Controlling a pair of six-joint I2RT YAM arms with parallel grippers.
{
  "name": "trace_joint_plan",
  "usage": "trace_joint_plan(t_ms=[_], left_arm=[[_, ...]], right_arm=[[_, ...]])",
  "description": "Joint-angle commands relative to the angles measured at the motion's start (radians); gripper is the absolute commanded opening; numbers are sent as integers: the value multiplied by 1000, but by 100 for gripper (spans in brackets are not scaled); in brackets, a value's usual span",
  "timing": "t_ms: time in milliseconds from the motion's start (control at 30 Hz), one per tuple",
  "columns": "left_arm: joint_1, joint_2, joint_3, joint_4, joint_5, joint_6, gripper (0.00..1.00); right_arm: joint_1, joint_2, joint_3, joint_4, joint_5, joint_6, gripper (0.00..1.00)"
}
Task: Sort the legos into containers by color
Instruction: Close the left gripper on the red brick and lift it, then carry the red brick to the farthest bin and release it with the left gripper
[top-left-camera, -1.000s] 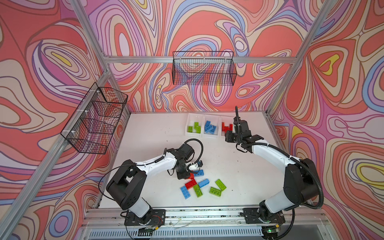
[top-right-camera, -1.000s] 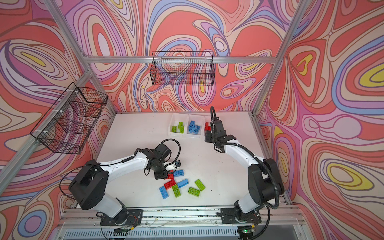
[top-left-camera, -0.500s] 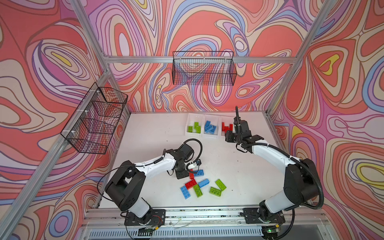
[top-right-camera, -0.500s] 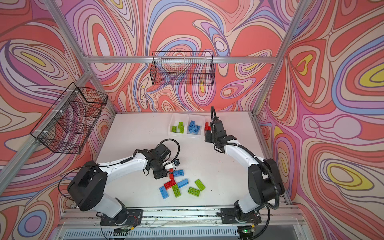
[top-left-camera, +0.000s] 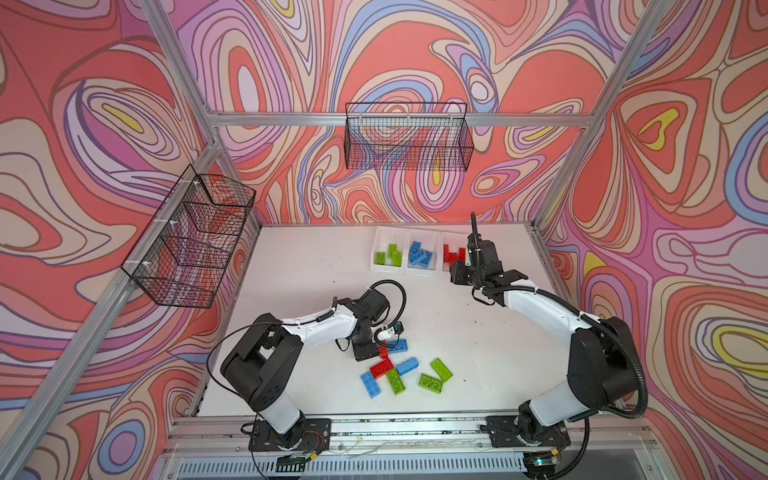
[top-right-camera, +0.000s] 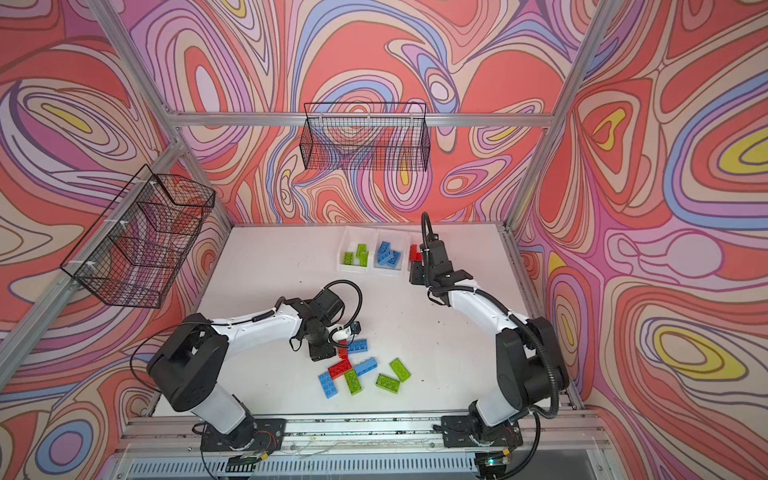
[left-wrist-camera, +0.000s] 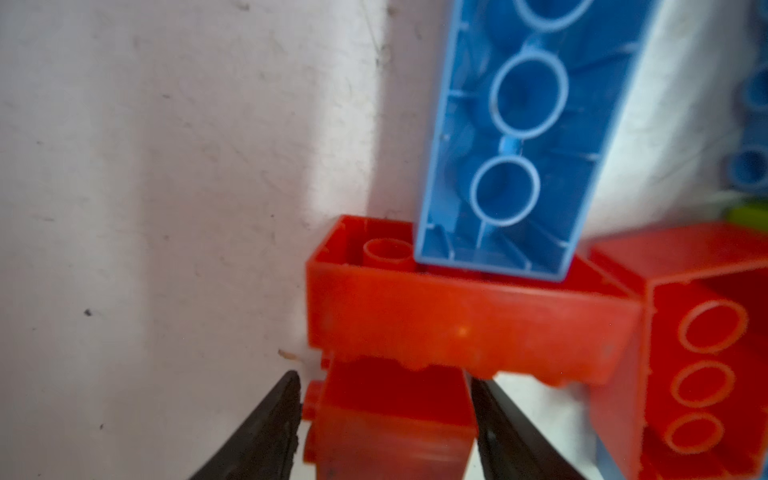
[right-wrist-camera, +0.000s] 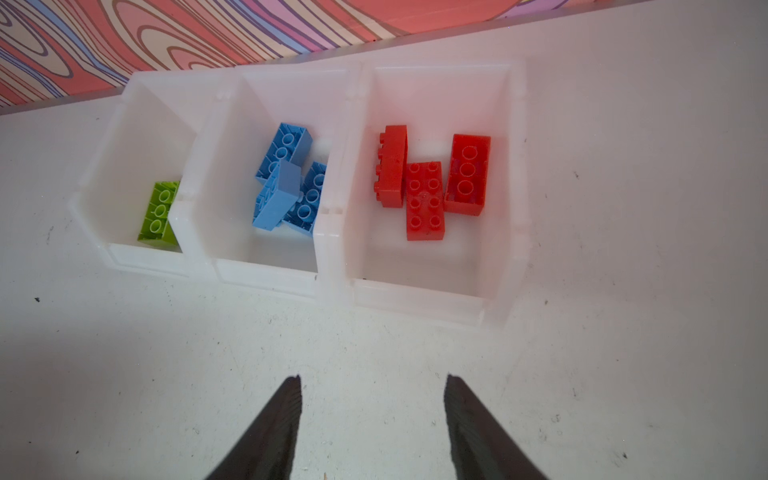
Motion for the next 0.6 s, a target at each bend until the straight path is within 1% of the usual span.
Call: trace_joint_plan(t_ms=[0,200,267,467,567], left_arm=[[-2,14,35,-27,33,3,59],[14,-18,39,-26,35,5,40],[22,-36,41,-24,41,5,35],[63,-98,112,-21,64,-3,31],[72,-100,177,32,75,-5,30]], right_arm=[[-6,-21,2,9,-1,0,58],[-6,-31,-6,5,6,1,58],[-6,-34,-9,4,8,3,58],[-6,-58,-29,-7,19,9,58],[-7,-80,-53,-9,30,18,58]])
